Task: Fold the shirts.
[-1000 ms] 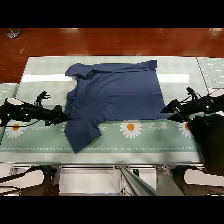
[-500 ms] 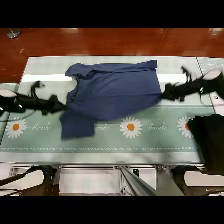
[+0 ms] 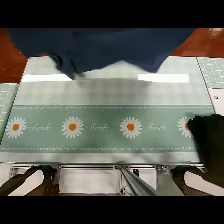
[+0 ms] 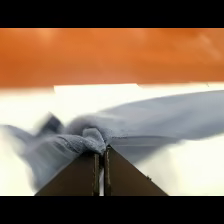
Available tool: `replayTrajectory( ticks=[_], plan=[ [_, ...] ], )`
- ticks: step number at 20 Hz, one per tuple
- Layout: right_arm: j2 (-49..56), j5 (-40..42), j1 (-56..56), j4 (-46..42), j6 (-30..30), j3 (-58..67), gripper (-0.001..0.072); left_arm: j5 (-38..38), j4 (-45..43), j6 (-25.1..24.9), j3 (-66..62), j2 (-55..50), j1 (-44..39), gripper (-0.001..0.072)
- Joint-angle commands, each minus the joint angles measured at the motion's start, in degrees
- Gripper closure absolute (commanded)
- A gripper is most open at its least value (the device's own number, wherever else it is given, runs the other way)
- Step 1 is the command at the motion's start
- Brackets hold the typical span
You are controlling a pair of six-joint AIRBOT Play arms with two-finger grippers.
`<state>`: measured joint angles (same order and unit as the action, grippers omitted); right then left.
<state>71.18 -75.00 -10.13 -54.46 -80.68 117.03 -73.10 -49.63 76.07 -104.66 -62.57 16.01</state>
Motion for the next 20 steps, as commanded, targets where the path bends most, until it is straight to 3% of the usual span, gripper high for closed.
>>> replayTrajectory(
  ticks=[1,6,10,13,16,20],
  plan=[
    [-11.0,-3.1,0.1,-5.4,-0.5,4.9,0.0691,-6.5,-13.5,4.7,-16.7,4.6,0.0,0.0686],
    [-23.5,-8.6,0.1,-11.9,-1.6,4.7,0.0691,-10.6,-20.5,4.6,-13.3,18.9,-1.9,0.0686],
    [-31.5,-11.5,0.1,-15.8,-3.4,-0.7,0.0691,-11.5,-33.2,7.6,-9.7,27.9,-15.1,0.0686],
    [-33.9,-15.0,0.1,-18.3,-4.9,-4.3,0.0691,-15.1,-41.4,9.8,-9.3,28.4,-22.1,0.0686],
    [-33.8,-16.7,0.1,-15.5,-5.5,-10.5,0.0691,-17.3,-41.8,10.6,-2.5,26.3,-23.1,0.0686],
    [-33.6,-13.2,0.1,-13.4,-3.7,-27.6,0.0691,-9.0,-41.8,11.3,14.0,20.4,-23.1,0.0685]
  ],
)
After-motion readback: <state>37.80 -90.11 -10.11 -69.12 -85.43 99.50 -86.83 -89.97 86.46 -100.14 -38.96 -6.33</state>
